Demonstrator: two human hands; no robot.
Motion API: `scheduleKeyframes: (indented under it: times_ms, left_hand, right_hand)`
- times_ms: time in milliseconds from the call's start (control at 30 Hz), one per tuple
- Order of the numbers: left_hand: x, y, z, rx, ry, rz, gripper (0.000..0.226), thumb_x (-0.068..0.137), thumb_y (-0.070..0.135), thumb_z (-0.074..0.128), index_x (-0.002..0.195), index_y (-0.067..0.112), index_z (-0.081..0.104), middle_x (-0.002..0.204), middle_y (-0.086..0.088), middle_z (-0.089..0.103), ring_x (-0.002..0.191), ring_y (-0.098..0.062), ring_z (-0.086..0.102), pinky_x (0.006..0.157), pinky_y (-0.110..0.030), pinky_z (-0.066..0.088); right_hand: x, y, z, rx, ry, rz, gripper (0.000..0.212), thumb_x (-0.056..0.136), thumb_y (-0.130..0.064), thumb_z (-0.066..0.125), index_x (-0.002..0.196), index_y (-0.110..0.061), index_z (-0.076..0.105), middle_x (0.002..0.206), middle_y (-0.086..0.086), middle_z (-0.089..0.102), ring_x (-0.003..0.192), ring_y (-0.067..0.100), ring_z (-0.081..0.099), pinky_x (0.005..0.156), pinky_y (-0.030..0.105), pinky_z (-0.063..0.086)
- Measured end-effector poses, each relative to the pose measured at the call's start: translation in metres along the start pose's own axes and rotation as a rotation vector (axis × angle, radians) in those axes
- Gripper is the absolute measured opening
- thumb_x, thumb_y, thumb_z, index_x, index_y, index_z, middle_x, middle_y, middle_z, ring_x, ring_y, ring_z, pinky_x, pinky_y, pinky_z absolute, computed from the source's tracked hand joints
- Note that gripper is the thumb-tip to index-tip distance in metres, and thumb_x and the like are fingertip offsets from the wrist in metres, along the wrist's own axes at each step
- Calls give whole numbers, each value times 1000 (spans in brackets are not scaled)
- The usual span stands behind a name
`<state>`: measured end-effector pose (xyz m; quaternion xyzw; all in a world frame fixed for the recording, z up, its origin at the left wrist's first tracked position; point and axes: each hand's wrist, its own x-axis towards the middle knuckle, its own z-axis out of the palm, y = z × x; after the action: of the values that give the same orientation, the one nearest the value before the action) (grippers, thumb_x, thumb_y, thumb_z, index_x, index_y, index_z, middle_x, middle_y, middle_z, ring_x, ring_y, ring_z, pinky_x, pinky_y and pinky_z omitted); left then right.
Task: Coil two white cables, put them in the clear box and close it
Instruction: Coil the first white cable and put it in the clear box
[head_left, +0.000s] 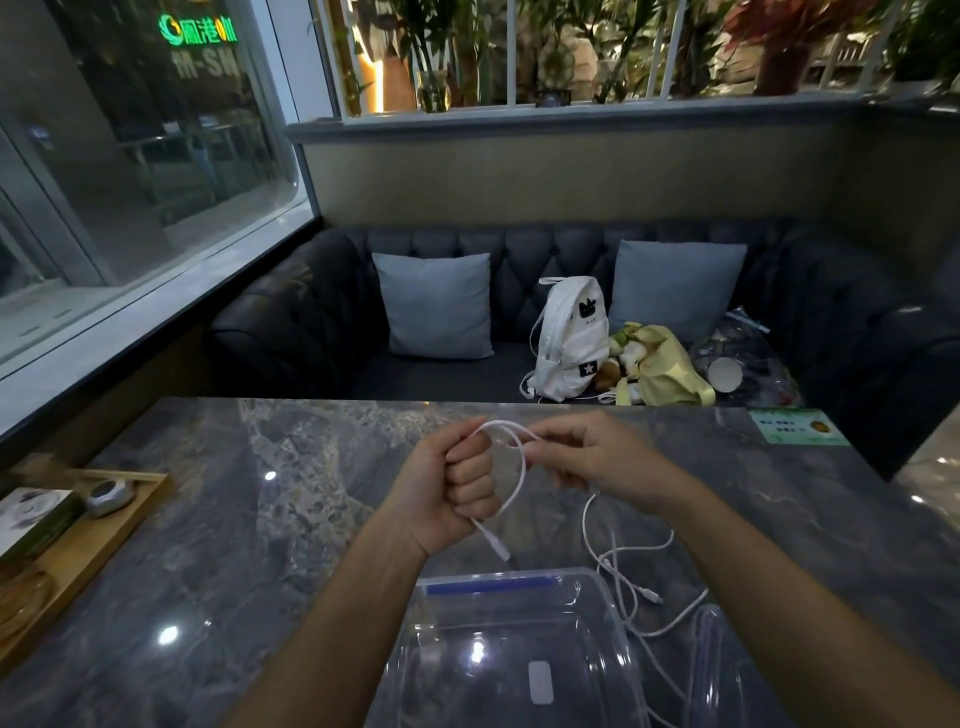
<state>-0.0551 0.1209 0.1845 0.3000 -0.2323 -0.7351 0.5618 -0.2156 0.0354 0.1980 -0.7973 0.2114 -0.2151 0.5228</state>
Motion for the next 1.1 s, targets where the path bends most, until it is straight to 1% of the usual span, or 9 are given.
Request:
scheduleKeyframes:
  times_ms: [167, 267, 367, 533, 600, 667, 833, 933, 1100]
  left_hand:
    - [0, -3, 12, 66, 129, 86, 44, 77, 24, 42, 38, 25, 23, 39, 6, 6, 33, -10, 3, 37, -17, 3]
    - [1, -6, 16, 18, 205, 127, 42, 72, 20, 42, 34, 22, 28, 32, 7, 8, 34, -11, 1, 39, -18, 2]
    - [0, -11, 15, -45, 245, 155, 40, 71, 16, 42, 33, 21, 27, 26, 7, 17, 35, -11, 1, 39, -17, 3]
    - [-3, -11, 5, -22, 210, 115, 42, 75, 17, 40, 35, 22, 29, 31, 8, 12, 33, -10, 2, 37, -15, 4]
    - [-3, -10, 3, -31, 204, 103, 44, 77, 20, 42, 35, 21, 29, 28, 8, 16, 33, -9, 3, 36, -15, 5]
    - [-5, -10, 5, -48, 212, 104, 50, 81, 26, 48, 35, 20, 28, 26, 7, 22, 34, -10, 4, 35, -16, 7]
    - [-8, -16, 20, -187, 181, 190, 52, 77, 22, 50, 30, 19, 29, 25, 6, 14, 33, -10, 2, 34, -18, 6]
    - [-7, -23, 27, -303, 144, 241, 53, 79, 18, 44, 28, 18, 30, 33, 7, 6, 31, -10, 3, 34, -18, 6]
    - [-7, -12, 23, -147, 92, 156, 51, 86, 22, 44, 37, 19, 30, 29, 6, 21, 32, -10, 10, 33, -18, 29]
  right_hand:
    - [3, 9, 18, -116, 139, 18, 32, 89, -11, 55, 59, -19, 55, 39, -15, 55, 35, -1, 43, 40, 11, 33]
    - [5, 14, 21, -178, 261, 9, 34, 85, -7, 55, 58, -26, 50, 43, -10, 50, 39, -2, 43, 43, 14, 32]
    - [6, 15, 18, -208, 252, 9, 32, 83, -5, 57, 59, -26, 52, 45, -11, 47, 39, -2, 41, 42, 10, 30]
    - [-3, 11, 13, 114, 83, 121, 21, 86, -10, 59, 67, -19, 62, 53, -11, 64, 50, -4, 52, 49, 10, 39]
    - [-5, 8, 15, 281, 47, 136, 17, 85, -22, 59, 71, -16, 64, 67, -5, 69, 66, 5, 62, 62, 17, 47]
    - [-5, 4, 21, 489, 15, 154, 25, 83, -32, 55, 69, -12, 61, 62, 0, 64, 65, 14, 61, 67, 26, 50]
    - [2, -6, 36, 1007, 158, 201, 21, 77, -19, 58, 63, -7, 47, 39, -7, 36, 36, 4, 35, 39, 14, 36]
    - [6, -6, 40, 1048, 265, 241, 23, 78, -14, 57, 60, -8, 45, 35, -10, 32, 30, 1, 26, 38, 13, 23]
    - [4, -10, 32, 1042, 212, 255, 24, 74, -18, 59, 57, -11, 43, 34, -9, 27, 29, 3, 22, 30, 16, 28]
